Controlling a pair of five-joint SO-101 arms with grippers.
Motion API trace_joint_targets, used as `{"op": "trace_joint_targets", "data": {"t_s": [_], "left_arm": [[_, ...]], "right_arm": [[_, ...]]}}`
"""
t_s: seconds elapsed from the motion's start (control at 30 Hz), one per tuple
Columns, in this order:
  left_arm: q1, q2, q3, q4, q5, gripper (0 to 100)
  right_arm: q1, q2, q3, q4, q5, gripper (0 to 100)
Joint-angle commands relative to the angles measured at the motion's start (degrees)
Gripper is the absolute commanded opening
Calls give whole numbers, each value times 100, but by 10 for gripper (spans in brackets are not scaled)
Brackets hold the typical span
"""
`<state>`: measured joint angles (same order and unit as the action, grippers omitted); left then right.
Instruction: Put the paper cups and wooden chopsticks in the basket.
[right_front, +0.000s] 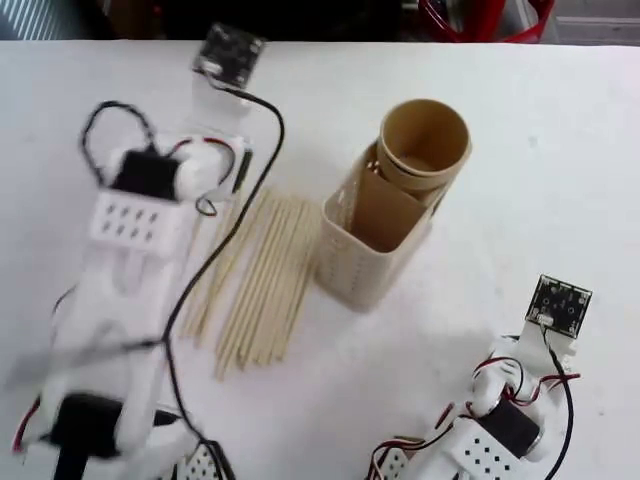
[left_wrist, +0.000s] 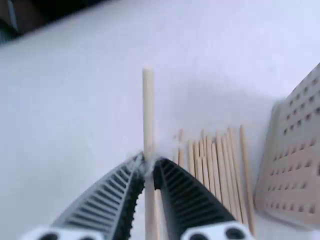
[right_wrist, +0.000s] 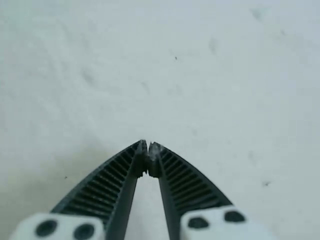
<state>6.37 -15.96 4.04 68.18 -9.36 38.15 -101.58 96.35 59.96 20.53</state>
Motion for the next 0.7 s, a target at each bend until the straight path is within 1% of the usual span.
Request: {"op": "trace_joint_targets", "data": {"t_s": [0.0, 0.03, 0.1, 0.17, 0.23, 0.33, 0.43, 0.53, 0.67], "left_arm": [[699, -1780, -721, 35, 35, 23], [980, -2000, -800, 18, 9, 23], [1596, -2237, -905, -264, -9, 24], [2105, -2255, -870, -835, -9, 24], [2431, -2237, -563, -1530, 35, 24], [2703, -2141, -167, -2611, 44, 24], [2949, -2000, 18, -3262, 176, 24], [3196, -1710, 62, -3666, 440, 24], [3248, -1200, 105, -3912, 475, 24]], "right_arm": [[13, 22, 62, -4, 9, 18], [13, 22, 62, -4, 9, 18], [13, 22, 62, -4, 9, 18], [13, 22, 62, -4, 9, 18], [13, 22, 62, -4, 9, 18], [22, 22, 62, -4, 9, 18], [31, 22, 62, 4, 9, 18], [31, 22, 62, 4, 9, 18], [31, 22, 62, 4, 9, 18]]}}
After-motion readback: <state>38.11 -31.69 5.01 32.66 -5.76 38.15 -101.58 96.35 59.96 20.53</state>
